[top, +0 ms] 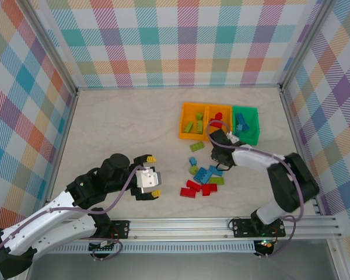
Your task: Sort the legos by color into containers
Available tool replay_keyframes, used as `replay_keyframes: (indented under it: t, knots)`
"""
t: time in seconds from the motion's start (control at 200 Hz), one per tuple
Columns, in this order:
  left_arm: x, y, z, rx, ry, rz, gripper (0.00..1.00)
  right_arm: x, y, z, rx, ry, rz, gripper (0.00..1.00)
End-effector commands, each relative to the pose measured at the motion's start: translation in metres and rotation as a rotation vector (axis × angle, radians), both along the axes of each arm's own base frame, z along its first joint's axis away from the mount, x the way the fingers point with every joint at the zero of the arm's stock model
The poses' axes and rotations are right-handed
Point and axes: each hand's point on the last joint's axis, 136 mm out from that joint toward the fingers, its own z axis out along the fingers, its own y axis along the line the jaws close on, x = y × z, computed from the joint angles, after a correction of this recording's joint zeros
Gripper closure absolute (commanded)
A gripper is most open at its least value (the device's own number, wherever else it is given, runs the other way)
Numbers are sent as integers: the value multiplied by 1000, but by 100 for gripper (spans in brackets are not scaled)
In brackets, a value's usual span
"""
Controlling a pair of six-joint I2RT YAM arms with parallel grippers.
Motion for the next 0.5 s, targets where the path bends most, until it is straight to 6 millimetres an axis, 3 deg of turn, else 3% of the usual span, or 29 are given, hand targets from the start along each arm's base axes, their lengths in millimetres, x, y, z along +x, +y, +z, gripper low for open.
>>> replay_keyframes:
  t: [0.0,0.12,0.2,0.305,0.495]
  knots:
    - [-4,-8,9,-53,-21,-49,0,16,22,59,107,-175,120,77]
    - [-1,-8,9,-60,-19,-40,0,39,64,127,183,-376,368,78]
    - [1,-8,10,-68,-17,-34,0,60,77,146,126,-417,442,82]
    - [1,-9,10,-80,-5,-33,0,93,95,145,32,-390,524,82]
    - [2,-8,7,-65,9,-24,0,139,121,106,15,-280,552,77]
